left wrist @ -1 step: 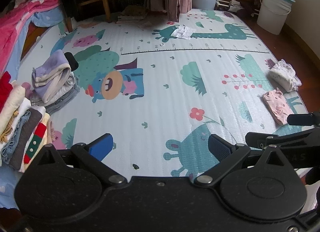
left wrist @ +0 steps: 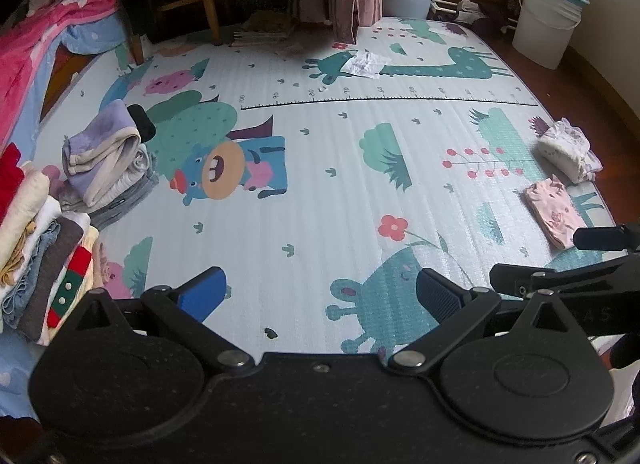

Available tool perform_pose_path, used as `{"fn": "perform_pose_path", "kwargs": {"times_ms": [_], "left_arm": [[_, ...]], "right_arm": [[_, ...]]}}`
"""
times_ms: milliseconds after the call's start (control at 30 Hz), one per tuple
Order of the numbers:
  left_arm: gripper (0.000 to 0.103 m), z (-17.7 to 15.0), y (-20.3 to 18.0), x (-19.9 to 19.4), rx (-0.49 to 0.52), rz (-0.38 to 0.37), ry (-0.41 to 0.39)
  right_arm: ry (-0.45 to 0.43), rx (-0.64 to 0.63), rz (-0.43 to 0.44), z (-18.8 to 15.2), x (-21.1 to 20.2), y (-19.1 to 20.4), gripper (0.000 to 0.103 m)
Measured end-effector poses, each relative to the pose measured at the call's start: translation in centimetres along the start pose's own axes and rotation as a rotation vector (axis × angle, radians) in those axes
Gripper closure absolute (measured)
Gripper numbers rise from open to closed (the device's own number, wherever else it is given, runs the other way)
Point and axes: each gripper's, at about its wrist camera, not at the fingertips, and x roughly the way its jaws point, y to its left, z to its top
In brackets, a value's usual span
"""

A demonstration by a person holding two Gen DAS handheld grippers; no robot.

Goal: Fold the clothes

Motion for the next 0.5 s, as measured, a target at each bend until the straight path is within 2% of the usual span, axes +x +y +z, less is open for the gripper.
{"fn": "perform_pose_path", "kwargs": {"times_ms": [500], "left_arm": [[0.001,-0.86,-0.29,0.08,0.012,0.016,-0.017]], "right_arm": [[0.007,0.001,0.003,0.06,0.03,-0.07,0.0]]}}
